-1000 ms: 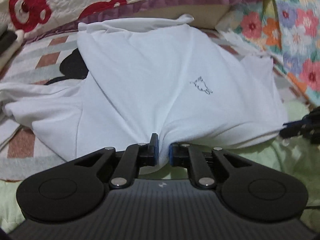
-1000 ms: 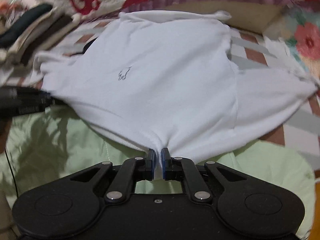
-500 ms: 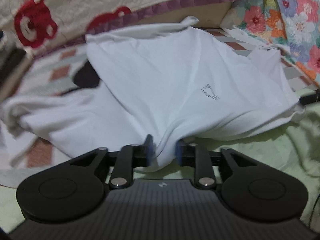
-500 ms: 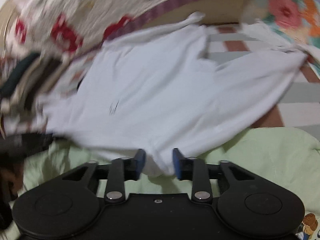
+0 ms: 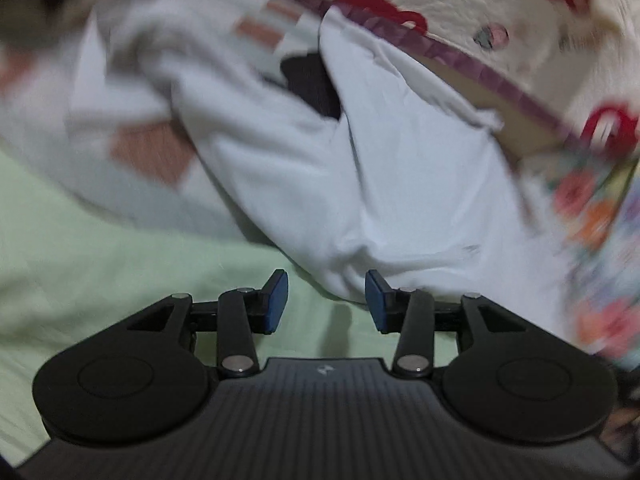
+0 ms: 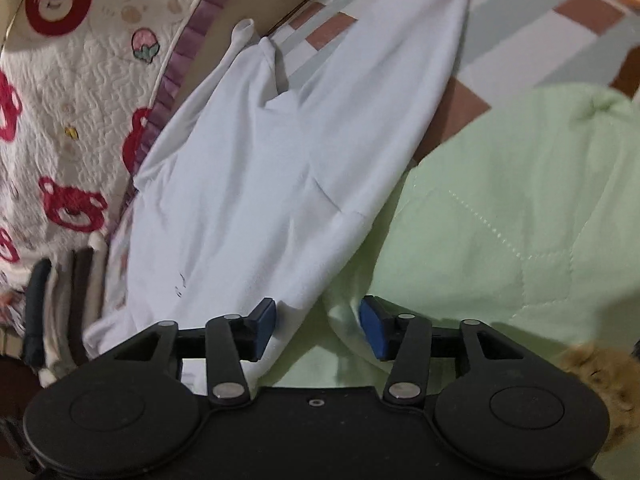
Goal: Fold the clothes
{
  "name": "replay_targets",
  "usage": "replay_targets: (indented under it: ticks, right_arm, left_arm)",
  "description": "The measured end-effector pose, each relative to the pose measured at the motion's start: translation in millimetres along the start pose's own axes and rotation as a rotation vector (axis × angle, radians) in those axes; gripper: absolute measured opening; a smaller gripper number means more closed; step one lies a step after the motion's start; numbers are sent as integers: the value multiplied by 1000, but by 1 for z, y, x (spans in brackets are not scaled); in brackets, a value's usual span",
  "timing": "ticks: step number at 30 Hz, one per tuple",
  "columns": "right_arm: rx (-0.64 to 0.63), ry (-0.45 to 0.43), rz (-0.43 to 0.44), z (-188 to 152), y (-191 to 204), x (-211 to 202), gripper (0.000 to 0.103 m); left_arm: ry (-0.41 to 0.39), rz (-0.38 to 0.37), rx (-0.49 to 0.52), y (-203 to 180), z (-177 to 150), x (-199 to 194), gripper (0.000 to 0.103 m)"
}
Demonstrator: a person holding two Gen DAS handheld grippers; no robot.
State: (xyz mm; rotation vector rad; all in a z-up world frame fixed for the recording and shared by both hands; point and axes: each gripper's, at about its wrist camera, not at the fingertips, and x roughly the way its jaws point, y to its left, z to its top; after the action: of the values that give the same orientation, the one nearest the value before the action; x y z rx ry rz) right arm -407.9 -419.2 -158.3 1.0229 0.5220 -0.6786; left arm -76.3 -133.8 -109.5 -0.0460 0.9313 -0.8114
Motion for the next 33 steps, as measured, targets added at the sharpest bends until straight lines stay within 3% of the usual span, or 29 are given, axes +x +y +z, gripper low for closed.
replay_targets:
  ticks: [5,7,9,10,11,12,20,22,24,26,28,30,32,33]
  right_arm:
    - [119,3,62,-4,-15,14,61]
    - [103,-12,53,-3,-14,14,61]
    - [58,-35,29,0,-9,11,23]
    - [35,-47,17,1,-7,10,7]
    - [13,-59,5,2,-5,8,7]
    - [-10,-70,-7,3,-2,7,7]
    - [-190,-162,-103,13,16,-4,6]
    - [-206,-177,-100,15,17,-5,8]
    - [-105,-172,5,11,6,-5,12]
    - [-39,-163,58,7,-1,-3,13]
    - [-2,-138,86,5,-6,-1,16]
    - [34,-112,119,1,-11,2,23]
    - [92,-101,195,-5,-17,4,41]
    - [85,-96,196,-6,-16,7,44]
  left_arm:
    - [2,-62,-139,21,8,17,48]
    - [2,-87,-195,29,11,24,53]
    - [3,-112,-251,37,14,31,53]
    - [3,-124,-279,41,15,34,45]
    - [4,-137,-307,46,17,37,35]
    - [5,-145,-329,49,18,40,9]
    - [39,-98,-372,61,20,40,8]
    - [48,-87,-383,64,20,40,11]
    - [57,-75,-393,66,20,40,14]
    - [65,-63,-404,69,21,40,25]
    - [74,-51,-414,72,21,40,45]
    - [79,-34,-412,74,23,41,49]
    - [58,29,-316,65,32,48,55]
    - [47,61,-267,60,37,52,63]
